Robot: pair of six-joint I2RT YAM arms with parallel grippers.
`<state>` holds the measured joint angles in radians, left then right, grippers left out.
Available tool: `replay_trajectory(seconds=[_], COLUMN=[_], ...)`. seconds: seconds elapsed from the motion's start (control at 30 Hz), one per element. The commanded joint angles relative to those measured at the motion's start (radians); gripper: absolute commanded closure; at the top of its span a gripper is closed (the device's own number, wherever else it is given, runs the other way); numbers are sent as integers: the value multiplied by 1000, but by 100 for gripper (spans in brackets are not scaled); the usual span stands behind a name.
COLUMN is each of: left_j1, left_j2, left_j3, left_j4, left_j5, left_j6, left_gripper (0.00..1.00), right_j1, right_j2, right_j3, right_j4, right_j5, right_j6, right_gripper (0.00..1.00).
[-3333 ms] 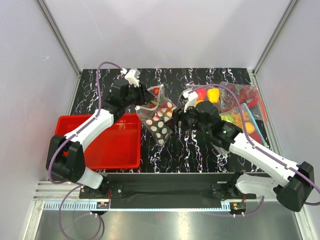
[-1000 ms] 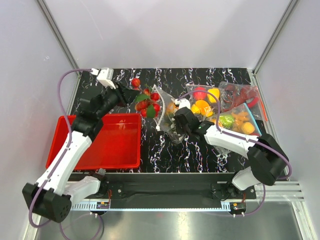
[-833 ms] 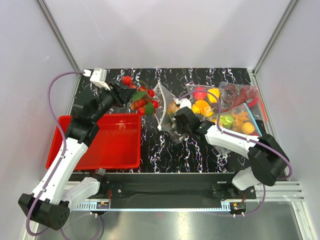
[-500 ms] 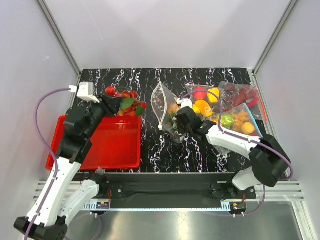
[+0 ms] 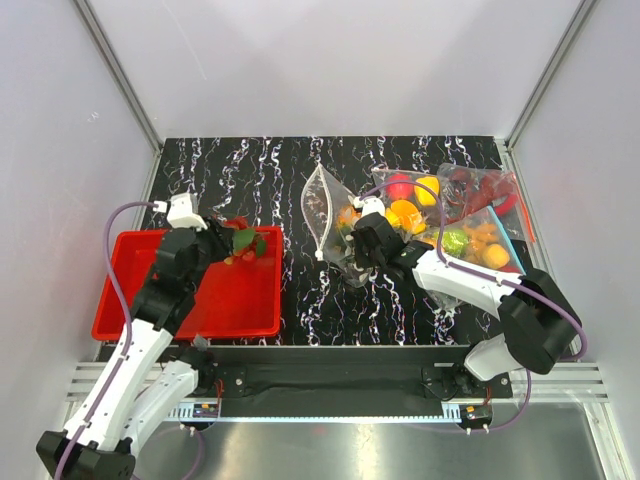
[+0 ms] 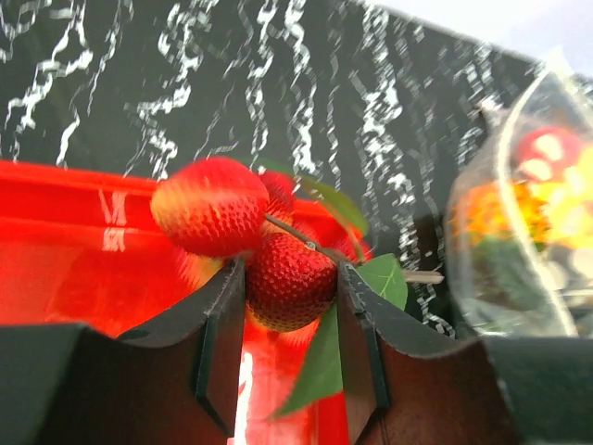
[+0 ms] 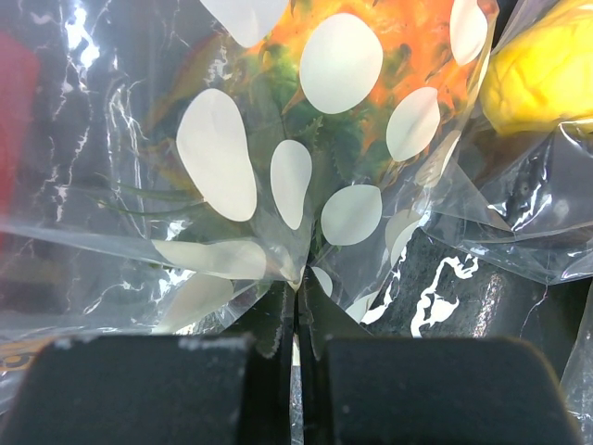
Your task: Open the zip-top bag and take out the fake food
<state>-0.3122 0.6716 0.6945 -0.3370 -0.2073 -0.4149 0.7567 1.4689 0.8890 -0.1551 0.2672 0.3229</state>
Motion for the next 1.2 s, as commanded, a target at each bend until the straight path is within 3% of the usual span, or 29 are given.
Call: replay_trajectory(seconds=[0.0,0.23,0.33,0.43,0.5,0.6,0.67,0.7,0.9,1.17], left_j1=[2,2,1,-2,-7,-10,-10,-10,-14,-39], left_j2=[17,31,19,6,3,2,-3,-3,-9,74], left_j3=[-9,-16,-24,-30,-27,-23,-23,-23,-23,19], left_j4=[72,56,44,35,27,20,18,19,39,180], left_j5=[-44,-58,-61,-60,-60,-57,-52,-47,-26,127], left_j6=[-7,-15,-22,-24,-24,-21,-21,-21,-13,5], left_gripper=[100,98,82,73,62,36,31,22,20,27], right_j1=[-8,-10,-10,-10,-10,-10,-10,-10,-10,-11], right_j2=[-32,-41,-45,-44,-45,-48,-50,-48,-48,-45], right_j3=[21,18,15,11,11,8,8,8,5,14], right_j4=[8,9,8,8,9,8,8,8,12,17], right_j5=[-13,-10,-11,-13,-14,-14,-14,-13,-16,-22], right_j6=[16,15,16,16,15,16,15,16,18,15], right_gripper=[100,100,100,100,100,100,100,100,100,100])
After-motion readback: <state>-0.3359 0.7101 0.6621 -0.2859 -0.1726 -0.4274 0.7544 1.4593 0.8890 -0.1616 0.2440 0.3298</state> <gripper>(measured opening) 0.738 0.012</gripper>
